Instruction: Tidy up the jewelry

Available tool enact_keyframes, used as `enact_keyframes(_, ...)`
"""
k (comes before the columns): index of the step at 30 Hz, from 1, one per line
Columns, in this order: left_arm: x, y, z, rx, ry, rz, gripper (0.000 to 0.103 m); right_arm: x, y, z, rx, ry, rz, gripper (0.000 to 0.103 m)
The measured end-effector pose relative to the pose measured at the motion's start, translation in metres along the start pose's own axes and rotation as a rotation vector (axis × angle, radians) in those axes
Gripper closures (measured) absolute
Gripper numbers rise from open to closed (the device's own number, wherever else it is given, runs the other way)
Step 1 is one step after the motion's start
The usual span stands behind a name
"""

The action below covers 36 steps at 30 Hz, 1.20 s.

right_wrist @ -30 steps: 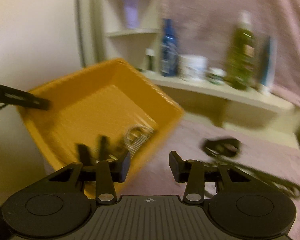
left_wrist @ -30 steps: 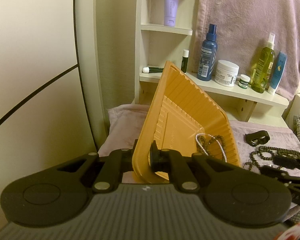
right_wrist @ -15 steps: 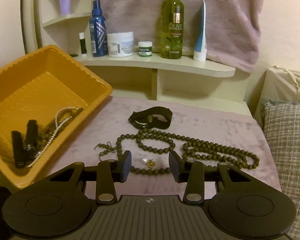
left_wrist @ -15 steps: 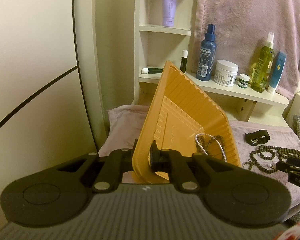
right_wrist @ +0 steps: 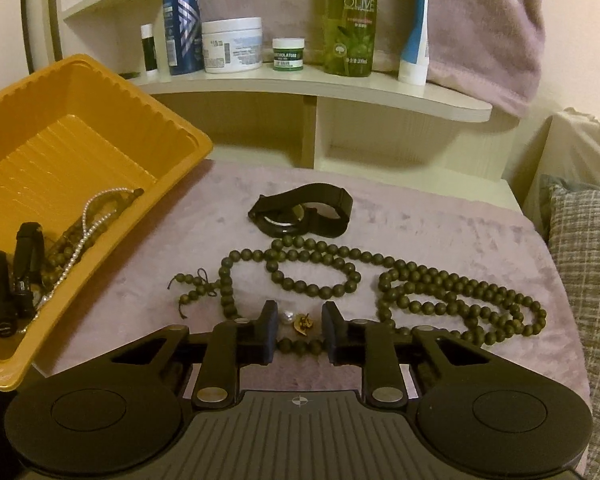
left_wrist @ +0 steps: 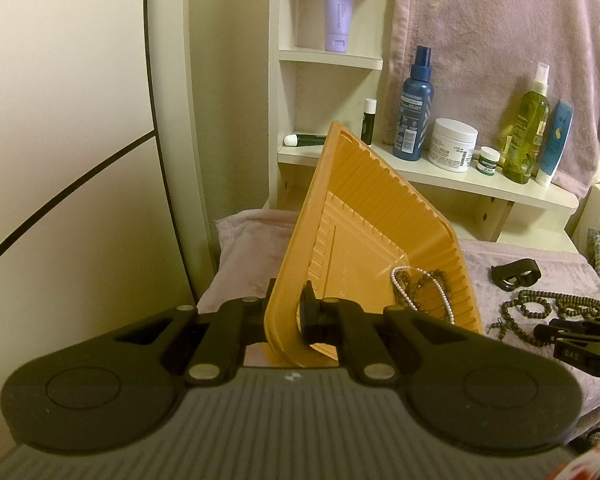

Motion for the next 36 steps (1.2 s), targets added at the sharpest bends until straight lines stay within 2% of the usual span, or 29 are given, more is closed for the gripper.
enact_keyframes(2, 0.000, 0.000, 0.000, 0.001, -0.001, -0.001, 0.096, 0.000, 0.001, -0.001, -0.005, 0.002, -0.003, 0.084)
enact_keyframes(7, 0.000, 0.000, 0.000, 0.001, 0.000, -0.001, 0.096, -0.002, 0.001, -0.001, -0.003, -0.007, -0.006, 0.085)
enact_keyframes(13, 0.000, 0.000, 0.000, 0.001, 0.001, -0.001, 0.096, -0.014, 0.009, 0.023, 0.088, -0.017, 0.050, 0.085)
enact_keyframes(15, 0.000, 0.000, 0.000, 0.001, 0.001, -0.003, 0.096, -0.024, 0.015, 0.036, 0.121, 0.015, 0.068, 0.085)
enact_keyframes(18, 0.000, -0.001, -0.001, 0.000, -0.001, -0.001, 0.096, -0.045, 0.025, 0.054, 0.161, 0.115, 0.104, 0.085)
enact_keyframes(24, 0.000, -0.001, -0.001, 0.002, -0.001, -0.001, 0.096, -0.098, 0.029, 0.071, 0.164, 0.302, 0.254, 0.085)
enact_keyframes(28, 0.000, -0.001, -0.001, 0.003, -0.004, -0.001, 0.096, -0.126, 0.023, 0.068, 0.156, 0.329, 0.344, 0.085)
enact_keyframes(36, 0.000, -0.002, -0.001, 0.003, -0.004, 0.000, 0.096, -0.143, 0.021, 0.064, 0.143, 0.369, 0.395, 0.085)
Point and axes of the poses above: each gripper's, at about its wrist camera, not at the fingertips, and z roughly against the way its jaws point, x to its right, y to its top, the point moved 4 cm from there along -z, roughly the way its jaws point, and after that the axes turned 12 degrees about -x, right-handed, at the moved point
